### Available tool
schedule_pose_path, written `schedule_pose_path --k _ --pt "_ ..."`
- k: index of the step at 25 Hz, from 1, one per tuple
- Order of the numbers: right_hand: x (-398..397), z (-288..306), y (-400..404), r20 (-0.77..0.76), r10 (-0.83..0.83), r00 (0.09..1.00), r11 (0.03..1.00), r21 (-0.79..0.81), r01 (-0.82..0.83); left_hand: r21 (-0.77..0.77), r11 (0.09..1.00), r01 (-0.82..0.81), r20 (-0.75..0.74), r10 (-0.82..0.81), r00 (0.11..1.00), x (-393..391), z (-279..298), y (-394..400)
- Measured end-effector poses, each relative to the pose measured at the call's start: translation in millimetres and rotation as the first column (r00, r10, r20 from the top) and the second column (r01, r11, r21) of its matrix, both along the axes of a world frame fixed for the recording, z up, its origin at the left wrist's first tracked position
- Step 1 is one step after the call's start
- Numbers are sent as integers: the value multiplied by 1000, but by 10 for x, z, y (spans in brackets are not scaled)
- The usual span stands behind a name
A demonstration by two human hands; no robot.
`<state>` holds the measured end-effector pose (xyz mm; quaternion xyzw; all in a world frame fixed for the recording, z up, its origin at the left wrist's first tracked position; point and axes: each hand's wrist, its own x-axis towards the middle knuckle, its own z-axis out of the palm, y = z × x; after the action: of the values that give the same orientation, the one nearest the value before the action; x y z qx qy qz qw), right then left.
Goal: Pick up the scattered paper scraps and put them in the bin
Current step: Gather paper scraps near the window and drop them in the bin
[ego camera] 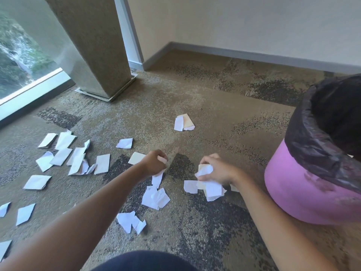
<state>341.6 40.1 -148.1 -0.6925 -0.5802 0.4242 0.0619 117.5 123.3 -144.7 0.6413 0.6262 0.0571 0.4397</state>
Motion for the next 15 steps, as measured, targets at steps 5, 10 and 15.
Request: schedule_pose_path --k 5,10,15 --pt "-231 -183 -233 89 -275 957 960 87 268 145 930 337 -285 -287 915 -52 -126 -344" --pt "-308 -180 -292 225 -425 877 899 -10 439 -87 878 470 -375 -466 801 -210 -253 -449" --pt "-335 -208 -258 282 -481 830 855 -59 516 -127 820 558 -489 -541 684 -271 -161 -487"
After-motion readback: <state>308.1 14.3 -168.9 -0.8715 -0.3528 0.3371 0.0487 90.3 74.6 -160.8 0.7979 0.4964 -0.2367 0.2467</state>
